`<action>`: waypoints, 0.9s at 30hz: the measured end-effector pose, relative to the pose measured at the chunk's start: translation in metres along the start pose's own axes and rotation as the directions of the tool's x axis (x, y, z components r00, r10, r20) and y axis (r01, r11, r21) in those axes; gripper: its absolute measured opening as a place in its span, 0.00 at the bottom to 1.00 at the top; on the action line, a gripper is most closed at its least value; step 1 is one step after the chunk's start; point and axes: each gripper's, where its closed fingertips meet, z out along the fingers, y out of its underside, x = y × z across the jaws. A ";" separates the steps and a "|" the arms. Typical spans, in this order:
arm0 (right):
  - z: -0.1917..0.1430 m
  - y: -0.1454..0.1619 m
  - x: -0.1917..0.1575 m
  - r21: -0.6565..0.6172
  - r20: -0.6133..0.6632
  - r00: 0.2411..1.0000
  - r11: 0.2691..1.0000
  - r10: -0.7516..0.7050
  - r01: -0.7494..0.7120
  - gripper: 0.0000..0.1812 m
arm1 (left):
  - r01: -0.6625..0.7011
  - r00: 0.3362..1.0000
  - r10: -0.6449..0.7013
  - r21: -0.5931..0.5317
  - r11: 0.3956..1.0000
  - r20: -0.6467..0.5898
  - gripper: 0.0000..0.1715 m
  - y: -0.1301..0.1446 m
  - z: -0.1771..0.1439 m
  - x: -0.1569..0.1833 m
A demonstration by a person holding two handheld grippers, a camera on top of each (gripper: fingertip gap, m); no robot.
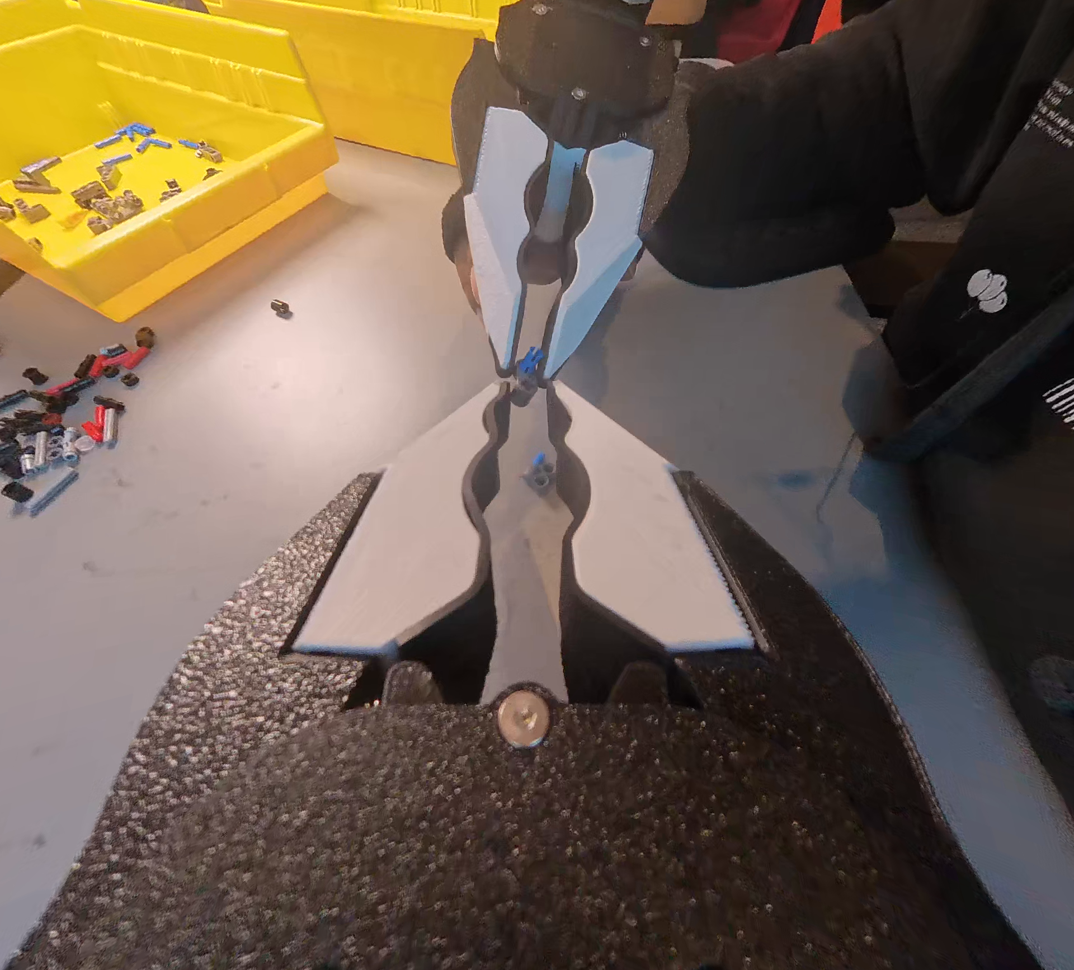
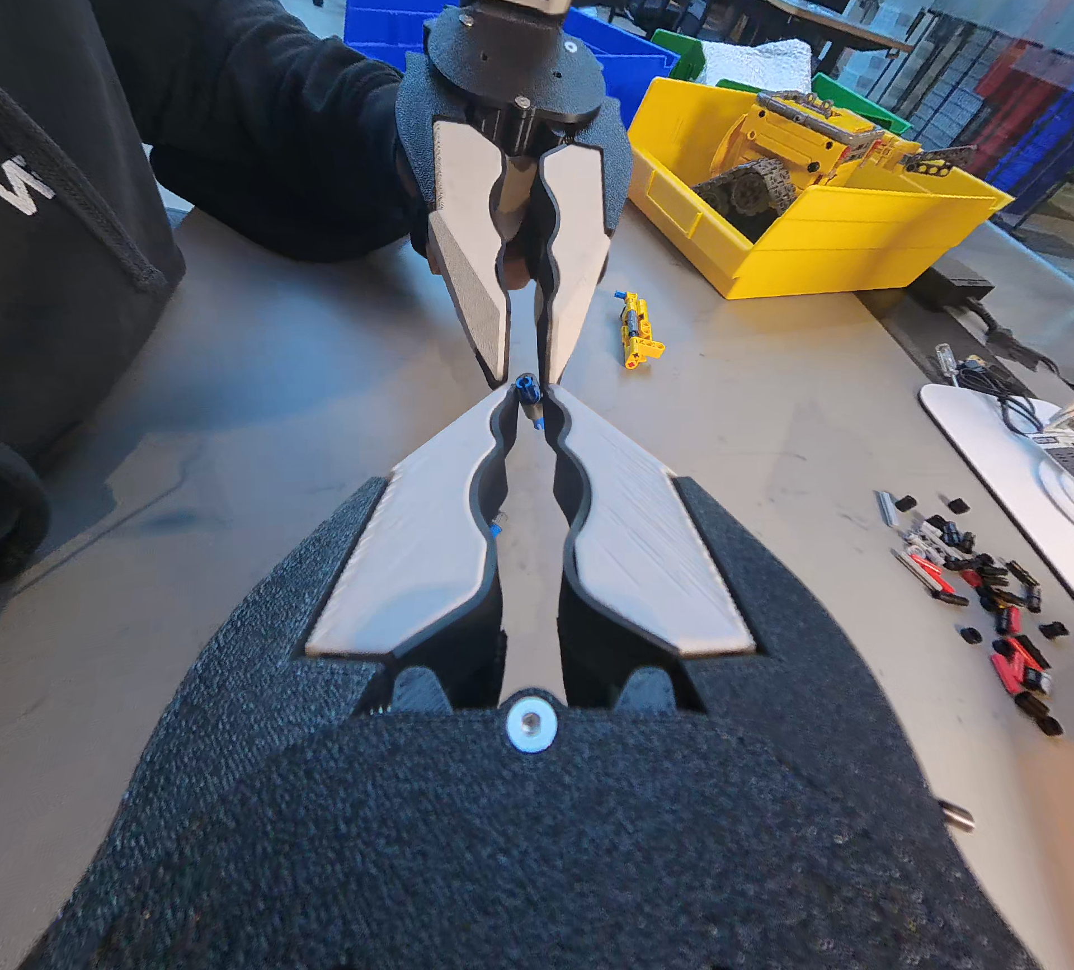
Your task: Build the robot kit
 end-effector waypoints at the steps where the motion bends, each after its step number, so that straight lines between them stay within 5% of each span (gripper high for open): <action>1: 0.000 0.001 0.000 -0.004 0.001 1.000 1.000 0.003 -0.003 0.04 | -0.014 1.000 0.014 -0.007 1.000 0.008 0.06 0.000 0.001 0.000; 16: 0.003 0.007 0.009 -0.029 -0.044 0.998 0.999 0.043 -0.044 0.09 | -0.078 0.993 0.085 -0.085 0.993 0.077 0.03 0.009 -0.004 -0.012; 27: -0.003 0.074 -0.019 -0.449 0.112 0.991 0.893 0.077 -0.019 0.15 | 0.100 0.980 -0.080 -0.104 0.990 0.180 0.03 0.038 -0.021 -0.028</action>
